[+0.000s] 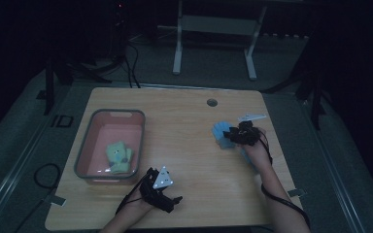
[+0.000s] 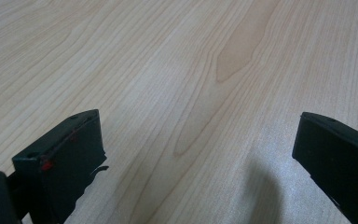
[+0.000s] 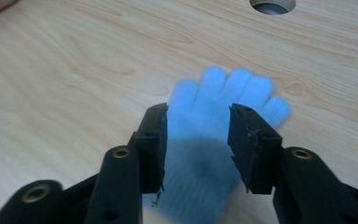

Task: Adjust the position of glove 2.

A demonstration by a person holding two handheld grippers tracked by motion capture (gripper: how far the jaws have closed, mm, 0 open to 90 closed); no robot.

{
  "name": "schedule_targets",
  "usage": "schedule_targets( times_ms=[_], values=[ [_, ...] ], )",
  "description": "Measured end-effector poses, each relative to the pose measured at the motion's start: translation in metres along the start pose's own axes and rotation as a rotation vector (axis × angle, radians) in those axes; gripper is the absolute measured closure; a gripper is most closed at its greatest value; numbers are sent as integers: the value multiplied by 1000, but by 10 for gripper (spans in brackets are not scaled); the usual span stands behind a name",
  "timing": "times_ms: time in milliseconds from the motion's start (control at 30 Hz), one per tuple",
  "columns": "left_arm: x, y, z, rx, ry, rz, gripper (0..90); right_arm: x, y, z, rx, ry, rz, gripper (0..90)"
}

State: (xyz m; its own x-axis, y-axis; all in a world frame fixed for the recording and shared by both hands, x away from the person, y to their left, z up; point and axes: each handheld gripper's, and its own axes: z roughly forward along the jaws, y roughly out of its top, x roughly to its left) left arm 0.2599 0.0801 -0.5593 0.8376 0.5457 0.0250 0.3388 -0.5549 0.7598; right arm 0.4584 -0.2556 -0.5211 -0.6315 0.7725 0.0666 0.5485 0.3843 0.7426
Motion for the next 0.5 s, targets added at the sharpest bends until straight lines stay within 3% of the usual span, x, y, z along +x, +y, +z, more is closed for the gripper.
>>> schedule_targets(
  times_ms=[133, 200, 367, 467, 500],
  values=[
    [0, 0, 0, -4, -3, -2, 23, -5, 3, 14, 17, -13, -1, 611],
    [0, -1, 0, -2, -2, 2, 23, -7, 3, 21, 34, -15, 21, 608],
    [0, -1, -1, -10, -3, 3, 23, -6, -2, 34, 82, -43, 15, 572],
    [1, -1, -2, -17, -2, 1, 23, 1, -5, 36, 62, -80, -8, 649],
    [1, -1, -2, -18, -2, -1, 23, 2, -6, 36, 55, -81, 6, 731]
  ],
)
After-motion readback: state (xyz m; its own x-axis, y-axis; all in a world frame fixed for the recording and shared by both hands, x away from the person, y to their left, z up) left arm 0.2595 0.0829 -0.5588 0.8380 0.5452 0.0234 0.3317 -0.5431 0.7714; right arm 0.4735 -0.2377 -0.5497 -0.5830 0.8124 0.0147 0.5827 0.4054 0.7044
